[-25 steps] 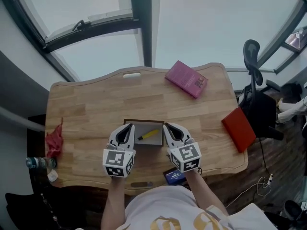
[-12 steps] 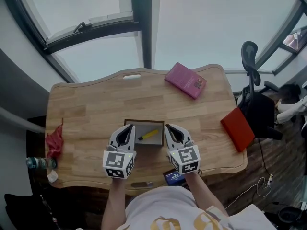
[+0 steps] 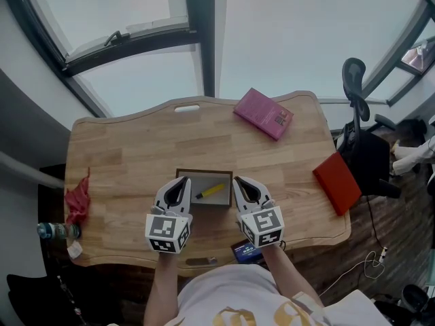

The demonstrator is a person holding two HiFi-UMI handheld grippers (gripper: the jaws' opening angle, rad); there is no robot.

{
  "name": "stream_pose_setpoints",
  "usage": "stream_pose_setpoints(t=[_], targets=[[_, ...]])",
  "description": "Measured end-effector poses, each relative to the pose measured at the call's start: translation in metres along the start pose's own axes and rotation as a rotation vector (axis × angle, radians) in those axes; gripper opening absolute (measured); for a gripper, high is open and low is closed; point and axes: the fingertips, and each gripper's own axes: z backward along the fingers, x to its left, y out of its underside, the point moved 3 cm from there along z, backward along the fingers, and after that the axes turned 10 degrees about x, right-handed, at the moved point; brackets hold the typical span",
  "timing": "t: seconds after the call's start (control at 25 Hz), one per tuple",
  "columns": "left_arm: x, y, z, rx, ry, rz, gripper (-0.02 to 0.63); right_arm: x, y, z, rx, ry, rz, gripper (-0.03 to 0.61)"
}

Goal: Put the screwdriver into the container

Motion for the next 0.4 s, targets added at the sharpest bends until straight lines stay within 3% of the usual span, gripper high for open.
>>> stream_pose_setpoints(t=[0.4], targets=[[-0.0015, 0.0024, -0.0057, 0.015, 0.008, 0.014, 0.012, -0.005, 0.0055, -0.0012, 0.008, -0.006, -0.018, 0.031]])
